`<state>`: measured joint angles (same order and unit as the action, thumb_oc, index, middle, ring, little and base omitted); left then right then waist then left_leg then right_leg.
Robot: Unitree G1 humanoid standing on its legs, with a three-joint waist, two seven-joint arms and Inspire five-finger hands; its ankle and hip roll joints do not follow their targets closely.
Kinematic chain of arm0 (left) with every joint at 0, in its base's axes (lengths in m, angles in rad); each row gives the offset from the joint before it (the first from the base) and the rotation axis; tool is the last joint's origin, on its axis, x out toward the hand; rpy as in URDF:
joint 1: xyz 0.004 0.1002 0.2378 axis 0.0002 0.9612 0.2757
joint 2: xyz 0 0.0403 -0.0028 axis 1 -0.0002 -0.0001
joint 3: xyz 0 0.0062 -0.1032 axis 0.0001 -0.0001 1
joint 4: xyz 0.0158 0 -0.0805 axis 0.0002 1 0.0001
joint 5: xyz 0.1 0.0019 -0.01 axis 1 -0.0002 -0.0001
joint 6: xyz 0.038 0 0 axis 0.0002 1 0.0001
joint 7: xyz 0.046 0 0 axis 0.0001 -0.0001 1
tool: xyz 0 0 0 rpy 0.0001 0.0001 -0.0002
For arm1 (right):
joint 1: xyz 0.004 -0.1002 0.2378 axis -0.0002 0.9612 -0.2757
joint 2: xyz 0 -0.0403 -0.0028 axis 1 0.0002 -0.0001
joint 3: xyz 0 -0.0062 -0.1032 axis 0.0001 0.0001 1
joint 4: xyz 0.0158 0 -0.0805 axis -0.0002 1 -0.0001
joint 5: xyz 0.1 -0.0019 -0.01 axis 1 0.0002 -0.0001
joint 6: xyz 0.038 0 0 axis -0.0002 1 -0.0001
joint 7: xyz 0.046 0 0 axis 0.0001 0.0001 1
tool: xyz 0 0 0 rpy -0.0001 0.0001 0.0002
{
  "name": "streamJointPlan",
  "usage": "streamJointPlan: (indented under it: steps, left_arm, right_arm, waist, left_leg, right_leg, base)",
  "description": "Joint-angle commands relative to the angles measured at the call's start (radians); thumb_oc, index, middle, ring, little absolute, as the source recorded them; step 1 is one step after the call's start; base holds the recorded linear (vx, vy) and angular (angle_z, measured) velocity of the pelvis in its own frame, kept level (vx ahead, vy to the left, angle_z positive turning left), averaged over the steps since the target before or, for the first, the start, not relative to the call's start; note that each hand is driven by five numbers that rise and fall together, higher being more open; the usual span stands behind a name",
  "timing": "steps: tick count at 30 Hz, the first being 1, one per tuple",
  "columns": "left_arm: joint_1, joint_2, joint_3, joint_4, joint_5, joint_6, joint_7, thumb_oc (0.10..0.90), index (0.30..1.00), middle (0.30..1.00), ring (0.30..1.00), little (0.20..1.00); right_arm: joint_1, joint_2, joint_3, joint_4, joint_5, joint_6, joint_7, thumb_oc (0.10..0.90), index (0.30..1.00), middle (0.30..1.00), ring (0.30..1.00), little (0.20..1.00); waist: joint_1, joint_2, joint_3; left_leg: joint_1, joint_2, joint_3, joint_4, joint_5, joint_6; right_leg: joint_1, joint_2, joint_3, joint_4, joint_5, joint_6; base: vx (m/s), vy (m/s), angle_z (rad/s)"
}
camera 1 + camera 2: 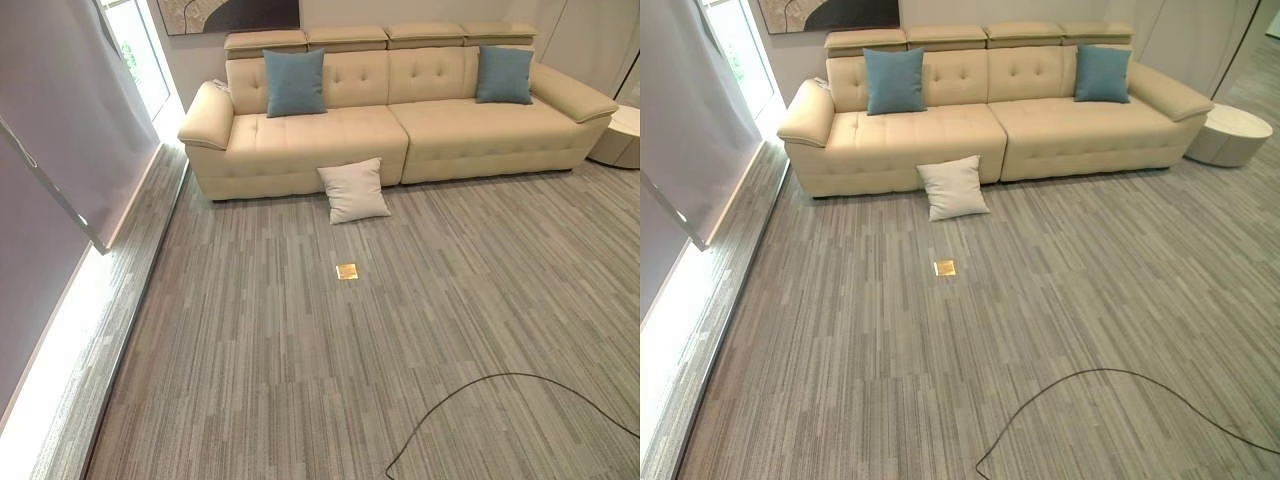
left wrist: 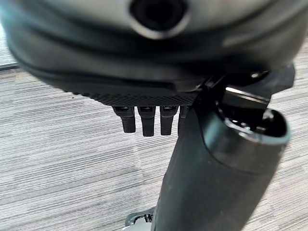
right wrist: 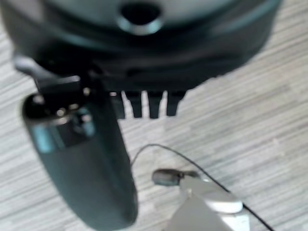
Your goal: Pick up all the scattered cushions and arrange them neatly on the sofa.
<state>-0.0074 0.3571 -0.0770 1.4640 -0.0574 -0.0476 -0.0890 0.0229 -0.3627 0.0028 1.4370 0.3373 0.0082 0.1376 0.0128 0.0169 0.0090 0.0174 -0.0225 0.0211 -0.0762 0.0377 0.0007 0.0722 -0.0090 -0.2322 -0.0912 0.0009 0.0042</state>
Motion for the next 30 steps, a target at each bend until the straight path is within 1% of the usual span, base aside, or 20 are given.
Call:
streamJointPlan:
  steps: [1, 2, 3, 4, 5, 7, 9, 11, 12, 14, 15, 16, 20, 22, 23, 25, 26, 27, 28, 30]
  left_arm:
    - [-0.035, 0.008, -0.017, 0.039, -0.006, -0.017, 0.039, 0.800, 0.900, 0.900, 0.900, 0.900]
    - [-0.052, -0.023, -0.066, 0.021, 0.012, -0.024, 0.047, 0.800, 0.900, 0.900, 0.900, 0.900]
    - [-0.061, -0.039, -0.086, 0.009, 0.019, -0.027, 0.052, 0.800, 0.900, 0.900, 0.900, 0.900]
    - [-0.084, -0.078, -0.152, -0.017, 0.046, -0.032, 0.064, 0.800, 0.900, 0.900, 0.900, 0.900]
    - [-0.085, -0.079, -0.152, -0.017, 0.046, -0.032, 0.064, 0.800, 0.900, 0.900, 0.900, 0.900]
    - [-0.116, -0.113, -0.211, -0.041, 0.062, -0.032, 0.064, 0.800, 0.900, 0.900, 0.900, 0.900]
    - [-0.133, -0.146, -0.298, -0.069, 0.130, -0.044, 0.059, 0.800, 0.900, 0.900, 0.900, 0.900]
    - [-0.150, -0.176, -0.343, -0.103, 0.145, -0.047, 0.059, 0.800, 0.900, 0.900, 0.900, 0.900]
    - [-0.154, -0.187, -0.341, -0.112, 0.129, -0.048, 0.062, 0.800, 0.900, 0.900, 0.900, 0.900]
    - [-0.150, -0.212, -0.328, -0.118, 0.079, -0.041, 0.065, 0.800, 0.900, 0.900, 0.900, 0.900]
    - [-0.145, -0.220, -0.326, -0.120, 0.076, -0.040, 0.066, 0.800, 0.900, 0.900, 0.900, 0.900]
    - [-0.163, -0.224, -0.380, -0.131, 0.125, -0.040, 0.058, 0.800, 0.900, 0.900, 0.900, 0.900]
    - [-0.166, -0.217, -0.412, -0.139, 0.167, -0.049, 0.055, 0.800, 0.900, 0.900, 0.900, 0.900]
    - [-0.182, -0.213, -0.420, -0.155, 0.178, -0.062, 0.058, 0.800, 0.900, 0.900, 0.900, 0.900]
    - [-0.186, -0.217, -0.421, -0.153, 0.170, -0.064, 0.053, 0.800, 0.900, 0.900, 0.900, 0.900]
    - [-0.186, -0.218, -0.421, -0.152, 0.170, -0.064, 0.053, 0.800, 0.900, 0.900, 0.900, 0.900]
    - [-0.191, -0.221, -0.422, -0.176, 0.139, -0.059, 0.060, 0.800, 0.900, 0.900, 0.900, 0.900]
    - [-0.191, -0.221, -0.422, -0.176, 0.139, -0.059, 0.060, 0.800, 0.900, 0.900, 0.900, 0.900]
    - [-0.191, -0.220, -0.423, -0.183, 0.123, -0.061, 0.061, 0.800, 0.900, 0.900, 0.900, 0.900]
    - [-0.184, -0.207, -0.406, -0.193, 0.098, -0.074, 0.069, 0.800, 0.900, 0.900, 0.900, 0.900]
  right_arm:
    - [-0.008, -0.009, 0.057, -0.013, -0.025, -0.014, -0.012, 0.800, 0.900, 0.900, 0.900, 0.900]
    - [-0.022, 0.020, 0.112, -0.045, -0.068, -0.017, -0.018, 0.800, 0.900, 0.900, 0.900, 0.900]
    - [-0.028, 0.029, 0.123, -0.055, -0.074, -0.019, -0.022, 0.800, 0.900, 0.900, 0.900, 0.900]
    - [-0.048, 0.049, 0.175, -0.093, -0.113, -0.025, -0.032, 0.800, 0.900, 0.900, 0.900, 0.900]
    - [-0.048, 0.049, 0.175, -0.093, -0.114, -0.024, -0.032, 0.800, 0.900, 0.900, 0.900, 0.900]
    - [-0.075, 0.051, 0.190, -0.118, -0.115, -0.025, -0.041, 0.800, 0.900, 0.900, 0.900, 0.900]
    - [-0.085, 0.051, 0.202, -0.130, -0.128, -0.027, -0.045, 0.800, 0.900, 0.900, 0.900, 0.900]
    - [-0.102, 0.055, 0.222, -0.144, -0.142, -0.025, -0.048, 0.800, 0.900, 0.900, 0.900, 0.900]
    - [-0.111, 0.056, 0.221, -0.146, -0.142, -0.025, -0.054, 0.800, 0.900, 0.900, 0.900, 0.900]
    - [-0.117, 0.057, 0.225, -0.145, -0.148, -0.020, -0.059, 0.800, 0.900, 0.900, 0.900, 0.900]
    - [-0.118, 0.057, 0.225, -0.149, -0.153, -0.018, -0.056, 0.800, 0.900, 0.900, 0.900, 0.900]
    - [-0.131, 0.045, 0.225, -0.161, -0.155, -0.016, -0.046, 0.800, 0.900, 0.900, 0.900, 0.900]
    - [-0.120, 0.044, 0.220, -0.152, -0.147, -0.018, -0.037, 0.800, 0.900, 0.900, 0.900, 0.900]
    - [-0.092, 0.045, 0.220, -0.118, -0.130, -0.023, -0.023, 0.800, 0.900, 0.900, 0.900, 0.900]
    - [-0.083, 0.040, 0.210, -0.086, -0.119, -0.019, -0.011, 0.800, 0.900, 0.900, 0.900, 0.900]
    - [-0.083, 0.040, 0.210, -0.086, -0.119, -0.019, -0.011, 0.800, 0.900, 0.900, 0.900, 0.900]
    - [-0.075, 0.018, 0.233, -0.062, -0.156, -0.014, -0.007, 0.800, 0.900, 0.900, 0.900, 0.900]
    - [-0.075, 0.018, 0.233, -0.062, -0.156, -0.014, -0.007, 0.800, 0.900, 0.900, 0.900, 0.900]
    - [-0.087, 0.009, 0.235, -0.051, -0.165, -0.010, -0.014, 0.800, 0.900, 0.900, 0.900, 0.900]
    - [-0.104, -0.008, 0.211, -0.046, -0.134, -0.009, -0.022, 0.800, 0.900, 0.900, 0.900, 0.900]
  waist:
    - [-0.005, 0.000, -0.010]
    - [-0.013, 0.004, 0.004]
    - [-0.018, 0.007, 0.011]
    - [-0.031, 0.013, 0.028]
    - [-0.030, 0.013, 0.028]
    - [-0.051, 0.024, 0.039]
    - [-0.070, 0.031, 0.049]
    - [-0.084, 0.040, 0.071]
    - [-0.080, 0.045, 0.080]
    - [-0.073, 0.049, 0.100]
    - [-0.069, 0.050, 0.110]
    - [-0.075, 0.057, 0.128]
    - [-0.092, 0.054, 0.126]
    - [-0.107, 0.058, 0.136]
    - [-0.110, 0.054, 0.141]
    - [-0.110, 0.056, 0.141]
    - [-0.062, 0.027, 0.195]
    - [-0.062, 0.027, 0.194]
    - [-0.038, 0.016, 0.210]
    - [0.015, -0.017, 0.213]
  left_leg:
    - [-0.052, 0.055, 0.021, -0.011, 0.024, -0.073]
    - [-0.042, 0.055, 0.027, -0.011, 0.016, -0.070]
    - [-0.039, 0.055, 0.029, -0.011, 0.014, -0.070]
    - [-0.039, 0.054, 0.040, -0.011, 0.008, -0.068]
    - [-0.039, 0.054, 0.040, -0.011, 0.008, -0.068]
    - [-0.041, 0.055, 0.067, -0.011, 0.003, -0.068]
    - [-0.045, 0.054, 0.085, -0.011, -0.004, -0.064]
    - [-0.047, 0.059, 0.111, -0.011, -0.013, -0.055]
    - [-0.046, 0.065, 0.122, -0.011, -0.014, -0.052]
    - [-0.045, 0.081, 0.153, -0.011, -0.019, -0.053]
    - [-0.039, 0.092, 0.183, -0.011, -0.020, -0.061]
    - [-0.033, 0.115, 0.246, -0.011, -0.020, -0.075]
    - [-0.019, 0.127, 0.269, -0.011, -0.028, -0.078]
    - [0.015, 0.147, 0.282, -0.010, -0.029, -0.088]
    - [0.008, 0.178, 0.297, 0.107, -0.051, -0.097]
    - [0.003, 0.182, 0.295, 0.116, -0.056, -0.099]
    - [-0.134, 0.222, 0.224, 0.492, -0.002, -0.101]
    - [-0.135, 0.222, 0.223, 0.493, -0.003, -0.101]
    - [-0.176, 0.184, 0.182, 0.552, -0.014, -0.097]
    - [-0.287, 0.094, 0.142, 0.559, -0.064, -0.073]
  right_leg:
    - [-0.026, -0.050, 0.016, 0.004, -0.025, 0.107]
    - [-0.023, -0.051, 0.026, 0.004, -0.028, 0.105]
    - [-0.024, -0.051, 0.029, 0.004, -0.028, 0.105]
    - [-0.031, -0.054, 0.039, 0.004, -0.026, 0.107]
    - [-0.031, -0.054, 0.040, 0.004, -0.026, 0.107]
    - [-0.049, -0.060, 0.063, 0.004, -0.019, 0.111]
    - [-0.063, -0.061, 0.079, 0.004, -0.013, 0.114]
    - [-0.075, -0.059, 0.093, 0.005, 0.001, 0.115]
    - [-0.090, -0.060, 0.086, 0.041, -0.004, 0.114]
    - [-0.130, -0.072, 0.025, 0.130, -0.026, 0.116]
    - [-0.142, -0.091, -0.031, 0.144, -0.027, 0.121]
    - [-0.163, -0.123, -0.113, 0.135, -0.013, 0.124]
    - [-0.175, -0.107, -0.077, 0.123, -0.011, 0.119]
    - [-0.166, -0.083, -0.056, 0.108, -0.025, 0.104]
    - [-0.147, -0.074, -0.057, 0.096, -0.042, 0.082]
    - [-0.146, -0.072, -0.058, 0.095, -0.041, 0.081]
    - [-0.044, -0.051, -0.072, 0.057, -0.070, 0.040]
    - [-0.045, -0.050, -0.073, 0.057, -0.070, 0.040]
    - [-0.021, -0.050, -0.066, 0.051, -0.081, 0.038]
    - [0.019, -0.048, -0.040, 0.036, -0.102, 0.043]
  base:
    - [0.03, 0.016, -0.04]
    - [0.04, 0.031, -0.08]
    - [0.07, 0.051, -0.17]
    - [0.04, 0.034, -0.20]
    - [0.08, 0.008, -0.20]
    - [0.07, -0.019, -0.20]
    - [0.01, 0.005, -0.47]
    - [-0.01, -0.020, -0.58]
    - [0.01, -0.091, -0.39]
    - [0.01, -0.130, -0.47]
    - [0.03, -0.259, -0.70]
    - [0.02, -0.218, -1.02]
    - [0.14, -0.215, -0.97]
    - [0.28, -0.349, -0.32]
    - [0.22, -0.274, -0.40]
    - [0.22, -0.291, -0.14]
    - [0.28, -0.376, -0.02]
    - [0.37, -0.432, 0.07]
    - [0.19, -0.098, 0.03]
    - [0.35, -0.140, -0.16]
